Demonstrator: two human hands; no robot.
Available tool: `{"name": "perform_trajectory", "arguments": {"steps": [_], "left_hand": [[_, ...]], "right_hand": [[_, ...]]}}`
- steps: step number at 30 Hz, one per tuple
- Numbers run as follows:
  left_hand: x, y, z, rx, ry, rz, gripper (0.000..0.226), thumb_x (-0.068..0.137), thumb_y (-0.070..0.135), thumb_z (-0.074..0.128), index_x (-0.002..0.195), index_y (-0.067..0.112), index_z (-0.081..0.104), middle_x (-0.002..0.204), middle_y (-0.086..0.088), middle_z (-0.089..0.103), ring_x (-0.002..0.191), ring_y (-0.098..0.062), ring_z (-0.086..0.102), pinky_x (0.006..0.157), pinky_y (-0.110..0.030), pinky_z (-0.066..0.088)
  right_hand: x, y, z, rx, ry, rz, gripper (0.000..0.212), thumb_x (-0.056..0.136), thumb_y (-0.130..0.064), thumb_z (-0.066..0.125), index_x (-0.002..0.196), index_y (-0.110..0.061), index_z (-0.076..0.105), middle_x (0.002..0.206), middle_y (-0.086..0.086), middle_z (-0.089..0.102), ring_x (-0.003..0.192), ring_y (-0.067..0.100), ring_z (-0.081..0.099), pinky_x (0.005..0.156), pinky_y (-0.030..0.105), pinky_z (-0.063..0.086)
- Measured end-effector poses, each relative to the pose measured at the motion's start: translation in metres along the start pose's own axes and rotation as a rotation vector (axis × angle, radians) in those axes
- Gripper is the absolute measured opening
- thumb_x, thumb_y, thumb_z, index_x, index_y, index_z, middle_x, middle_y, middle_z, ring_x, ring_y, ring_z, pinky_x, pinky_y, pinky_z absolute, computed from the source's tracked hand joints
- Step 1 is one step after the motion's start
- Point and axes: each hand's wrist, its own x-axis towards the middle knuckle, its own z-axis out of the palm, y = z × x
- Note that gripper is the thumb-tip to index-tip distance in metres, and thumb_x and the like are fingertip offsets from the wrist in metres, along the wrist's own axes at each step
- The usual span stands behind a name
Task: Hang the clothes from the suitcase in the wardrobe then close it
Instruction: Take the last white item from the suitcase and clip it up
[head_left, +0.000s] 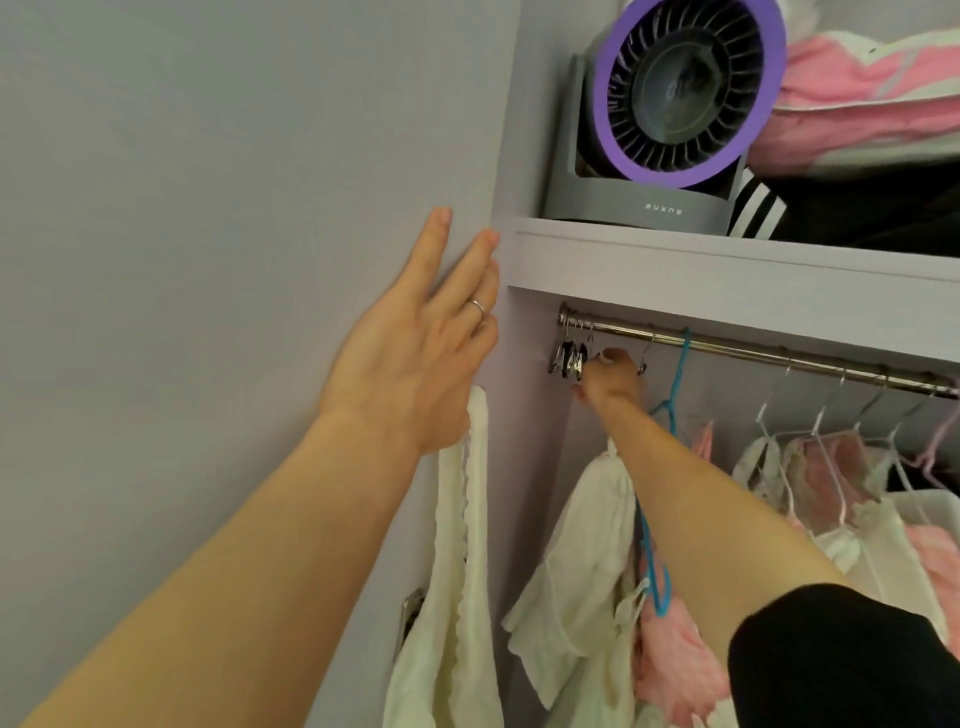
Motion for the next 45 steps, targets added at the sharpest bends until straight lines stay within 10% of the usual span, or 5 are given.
{"name": "perform_trajectory", "arguments": {"steps": [4,18,30,34,45], "left_hand": [[0.000,0.000,-0.001,-0.004,0.002,0.009,0.071,0.099,0.051,0.012,0.158,0.011,0.009,0.164,-0.022,-0.007,0.148,-0.046,-0.019,0.109,-0.073,-0.015],[-0.004,-0.002,-0.004,-0.051,0.010,0.029,0.070,0.101,0.048,0.014,0.158,0.008,0.010,0.163,-0.025,-0.008,0.147,-0.050,-0.019,0.108,-0.073,-0.015],[-0.006,-0.033,-0.056,-0.702,-0.479,0.238,0.041,0.095,0.041,0.036,0.118,0.035,0.070,0.145,-0.003,0.053,0.153,-0.023,0.009,0.102,-0.057,-0.039],[-0.028,-0.057,-0.086,-1.496,-0.873,0.072,0.018,0.081,0.015,0.058,0.068,0.024,0.066,0.092,-0.004,0.074,0.093,-0.022,0.064,0.090,-0.031,0.048],[-0.099,-0.086,-0.163,-1.897,-1.162,0.257,0.032,0.080,0.028,0.056,0.091,0.002,0.070,0.068,-0.007,0.061,0.064,-0.019,0.062,0.069,-0.026,0.053]], "right_hand": [[0.001,-0.005,0.002,-0.101,0.012,0.018,0.023,0.081,-0.018,0.043,0.077,-0.014,0.065,0.099,0.015,0.074,0.094,0.034,0.070,0.089,0.042,0.057],[-0.027,-0.021,-0.034,-0.111,0.137,0.016,0.029,0.086,-0.030,0.034,0.104,-0.020,0.056,0.101,0.013,0.072,0.086,0.035,0.071,0.082,0.044,0.059],[-0.252,-0.060,-0.124,0.801,-0.267,0.663,0.035,0.087,0.010,0.033,0.096,0.007,0.067,0.094,0.021,0.067,0.080,0.025,0.066,0.065,0.027,0.061],[-0.316,-0.079,-0.179,0.923,-0.367,0.728,0.024,0.090,0.004,0.050,0.108,0.008,0.066,0.097,0.019,0.068,0.082,0.023,0.066,0.077,0.029,0.060],[-0.425,-0.096,-0.274,0.698,-0.407,0.431,0.020,0.093,-0.001,0.062,0.112,0.002,0.067,0.113,0.024,0.070,0.095,0.026,0.070,0.085,0.030,0.059]]}}
